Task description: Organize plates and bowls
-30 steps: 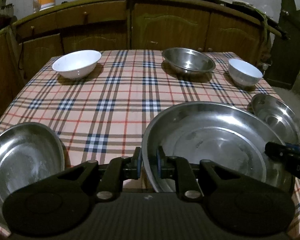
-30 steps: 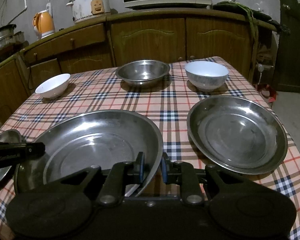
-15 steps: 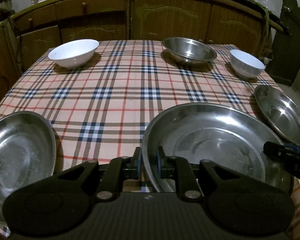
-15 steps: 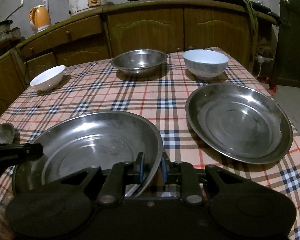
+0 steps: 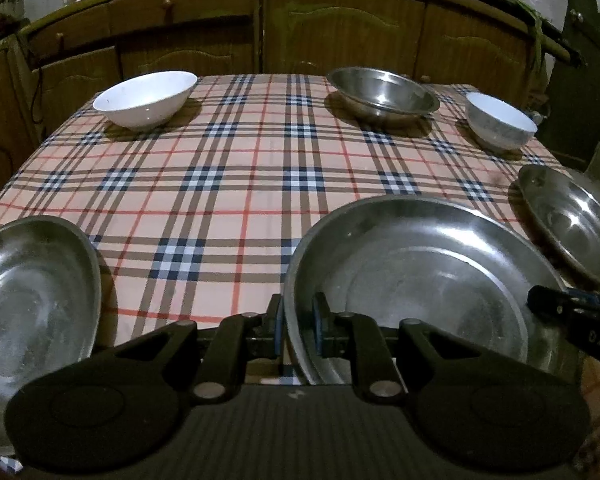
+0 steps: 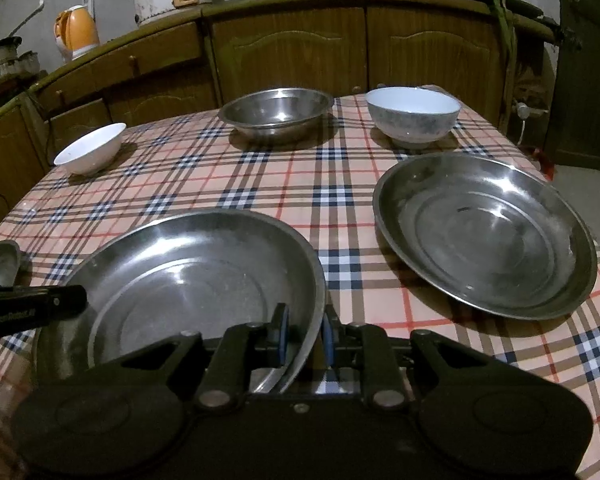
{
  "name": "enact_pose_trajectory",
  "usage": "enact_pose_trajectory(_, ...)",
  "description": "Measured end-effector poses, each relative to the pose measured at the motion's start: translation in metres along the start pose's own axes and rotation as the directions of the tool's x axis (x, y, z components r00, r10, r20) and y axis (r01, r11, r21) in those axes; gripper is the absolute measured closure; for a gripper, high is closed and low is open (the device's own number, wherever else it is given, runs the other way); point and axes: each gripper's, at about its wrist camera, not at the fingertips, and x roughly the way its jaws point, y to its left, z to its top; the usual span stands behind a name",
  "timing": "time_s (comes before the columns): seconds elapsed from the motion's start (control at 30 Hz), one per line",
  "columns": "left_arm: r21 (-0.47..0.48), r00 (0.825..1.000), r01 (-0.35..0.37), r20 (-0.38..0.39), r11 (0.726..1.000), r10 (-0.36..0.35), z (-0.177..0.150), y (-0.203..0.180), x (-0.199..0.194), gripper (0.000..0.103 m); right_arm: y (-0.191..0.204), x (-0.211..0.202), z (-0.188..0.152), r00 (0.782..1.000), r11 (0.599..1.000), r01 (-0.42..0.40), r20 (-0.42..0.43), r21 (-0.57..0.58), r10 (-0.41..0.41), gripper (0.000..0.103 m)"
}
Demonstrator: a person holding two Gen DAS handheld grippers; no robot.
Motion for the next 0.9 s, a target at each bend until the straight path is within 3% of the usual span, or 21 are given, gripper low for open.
enact_pose_trajectory(0.37,-0.005,1.000,0.007,0.007,1.000,-0.007,-0.001,0.000,0.005,0.084,-0.003,0.011,0.000,1.000,1.000,0.017,-0.015,0.010,-0.017,0.077)
enact_pose_trajectory(0.47,-0.010,1.000,0.008,0.009,1.000,-0.008,-0.001,0.001,0.004,0.084,-0.006,0.010,0.000,1.000,0.999,0.026,-0.016,0.023,-0.026,0.070)
enact_pose_trajectory(0.7,-0.037,0.999,-0.001,0.038,0.999,0.002,0.006,0.005,-0.006,0.057,-0.018,-0.003,0.007,0.998,0.997,0.050,0.022,0.054,-0.051,0.061)
enact_pose_trajectory(0.77,-0.043,0.999,0.001,0.054,0.999,0.001,0.010,0.005,-0.011,0.050,-0.022,-0.010,0.011,0.997,0.996,0.059,0.048,0.061,-0.062,0.050)
enact_pose_trajectory(0.9,-0.032,0.996,0.026,0.083,0.999,-0.023,0.019,-0.003,-0.020,0.045,-0.037,-0.024,0.020,0.992,0.993,0.074,0.096,0.089,-0.082,0.042)
